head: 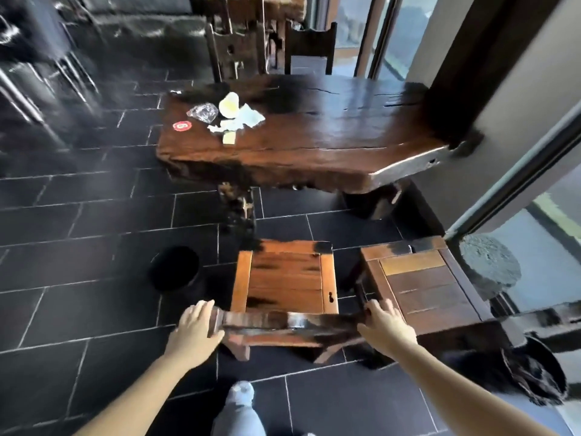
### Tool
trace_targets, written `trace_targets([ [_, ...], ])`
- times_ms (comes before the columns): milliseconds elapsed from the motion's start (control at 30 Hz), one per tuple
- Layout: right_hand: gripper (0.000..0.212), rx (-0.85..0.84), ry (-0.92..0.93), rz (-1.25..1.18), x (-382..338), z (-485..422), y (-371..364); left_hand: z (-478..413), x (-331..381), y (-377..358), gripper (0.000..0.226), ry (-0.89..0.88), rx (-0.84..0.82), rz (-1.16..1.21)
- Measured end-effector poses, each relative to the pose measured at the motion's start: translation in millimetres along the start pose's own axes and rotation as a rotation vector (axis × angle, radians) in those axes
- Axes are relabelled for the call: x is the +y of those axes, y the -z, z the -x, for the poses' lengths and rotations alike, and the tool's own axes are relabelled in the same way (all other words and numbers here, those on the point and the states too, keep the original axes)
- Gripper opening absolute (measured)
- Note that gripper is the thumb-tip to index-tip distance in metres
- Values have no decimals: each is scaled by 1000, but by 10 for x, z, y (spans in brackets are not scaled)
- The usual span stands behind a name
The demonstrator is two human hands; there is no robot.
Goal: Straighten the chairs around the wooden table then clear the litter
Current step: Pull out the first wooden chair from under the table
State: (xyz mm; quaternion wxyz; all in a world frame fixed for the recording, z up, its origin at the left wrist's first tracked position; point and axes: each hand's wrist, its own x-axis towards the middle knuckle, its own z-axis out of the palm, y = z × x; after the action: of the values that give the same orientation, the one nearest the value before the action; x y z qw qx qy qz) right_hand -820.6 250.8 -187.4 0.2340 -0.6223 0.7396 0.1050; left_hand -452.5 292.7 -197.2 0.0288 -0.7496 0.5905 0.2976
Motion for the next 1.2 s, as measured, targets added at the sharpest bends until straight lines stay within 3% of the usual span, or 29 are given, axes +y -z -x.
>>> trace_targets([
  [67,57,32,-21,-18,-54,-49,-83,-60,45,-30,58,30,111,45],
  [200,39,140,-60,-106,-133,-136,-277,-187,209,-141,37,190,150,98],
  [367,34,187,-70,-103,-103,-251,-397,-295,157,-275,40,152,248,-65],
  [533,35,230,-24,-80,-141,-451,-320,-495,202,-173,38,138,236,-106],
  [900,38,158,13,-102,-469,-1173,87,-1379,299,353,30,109,134,-97],
  [1200,39,89,30,-124,-664,-2238,659,-2293,660,732,32,151,97,-35],
])
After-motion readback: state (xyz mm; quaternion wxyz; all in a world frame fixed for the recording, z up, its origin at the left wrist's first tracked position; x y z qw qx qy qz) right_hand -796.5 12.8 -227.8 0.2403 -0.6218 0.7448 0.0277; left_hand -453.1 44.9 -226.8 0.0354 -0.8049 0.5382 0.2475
